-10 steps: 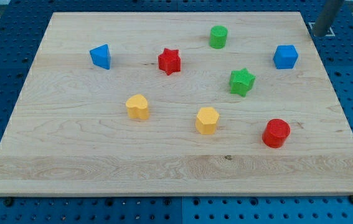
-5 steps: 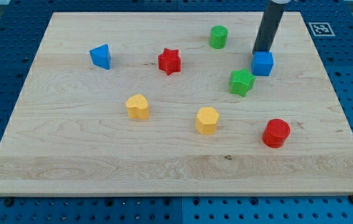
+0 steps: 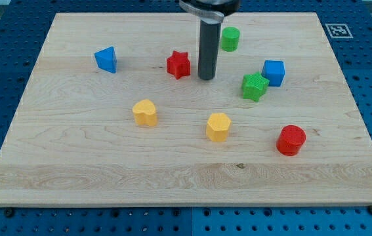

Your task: Push the blue cube to the top of the yellow hexagon

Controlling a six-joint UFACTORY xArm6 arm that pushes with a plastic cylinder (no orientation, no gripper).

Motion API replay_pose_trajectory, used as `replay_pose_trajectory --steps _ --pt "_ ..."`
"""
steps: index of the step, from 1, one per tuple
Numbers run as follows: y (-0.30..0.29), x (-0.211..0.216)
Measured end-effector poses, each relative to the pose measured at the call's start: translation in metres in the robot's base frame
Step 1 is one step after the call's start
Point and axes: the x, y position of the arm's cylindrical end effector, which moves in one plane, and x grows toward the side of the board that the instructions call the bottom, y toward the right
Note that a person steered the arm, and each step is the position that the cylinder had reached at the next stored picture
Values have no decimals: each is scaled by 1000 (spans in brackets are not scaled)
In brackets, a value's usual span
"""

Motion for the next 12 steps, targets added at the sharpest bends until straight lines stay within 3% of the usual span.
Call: replay_pose_trajectory --steps 1,3,4,5,7,8,11,12 --pt "13 -30" --pt "99 -52" --pt "139 -25" --pt "144 -2" --pt "73 -4" --pt "117 -6" --pt "131 86" --pt "138 82"
